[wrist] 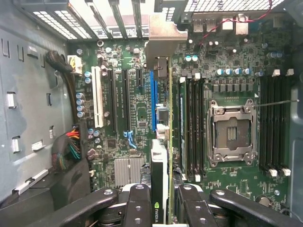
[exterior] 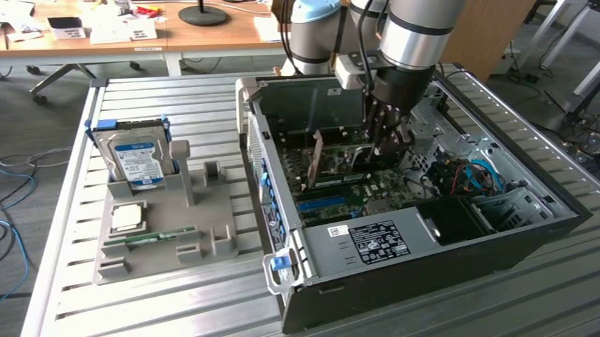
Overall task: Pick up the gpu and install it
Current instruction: 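Insert the gpu into the slot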
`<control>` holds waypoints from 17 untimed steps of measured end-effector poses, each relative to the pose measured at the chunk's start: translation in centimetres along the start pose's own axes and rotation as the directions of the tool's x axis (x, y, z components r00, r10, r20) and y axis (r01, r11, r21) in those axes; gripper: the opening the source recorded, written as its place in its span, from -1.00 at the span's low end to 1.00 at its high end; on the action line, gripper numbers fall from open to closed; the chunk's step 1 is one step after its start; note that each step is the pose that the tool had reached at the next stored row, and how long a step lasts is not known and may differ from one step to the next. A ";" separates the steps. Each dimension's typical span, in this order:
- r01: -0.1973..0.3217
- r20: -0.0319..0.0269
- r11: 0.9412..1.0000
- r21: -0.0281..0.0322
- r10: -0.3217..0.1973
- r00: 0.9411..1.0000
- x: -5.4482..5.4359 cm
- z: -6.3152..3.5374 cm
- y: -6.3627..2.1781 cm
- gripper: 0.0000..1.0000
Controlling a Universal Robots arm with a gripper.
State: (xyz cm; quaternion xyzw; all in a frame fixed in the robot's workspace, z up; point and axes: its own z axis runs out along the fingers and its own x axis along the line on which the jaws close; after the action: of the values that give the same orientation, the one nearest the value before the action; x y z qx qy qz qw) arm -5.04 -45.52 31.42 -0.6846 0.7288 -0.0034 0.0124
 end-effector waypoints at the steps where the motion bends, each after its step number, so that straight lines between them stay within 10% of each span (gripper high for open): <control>1: 0.000 0.000 1.000 0.000 0.000 1.000 0.0 0.06 0.00 -0.47; 17: 0.001 0.000 1.000 0.000 -0.001 1.000 0.0 0.51 0.01 -0.47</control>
State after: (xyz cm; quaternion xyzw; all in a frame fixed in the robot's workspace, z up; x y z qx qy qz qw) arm -5.04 -45.52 30.91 -0.6849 0.7286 -0.0034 0.0122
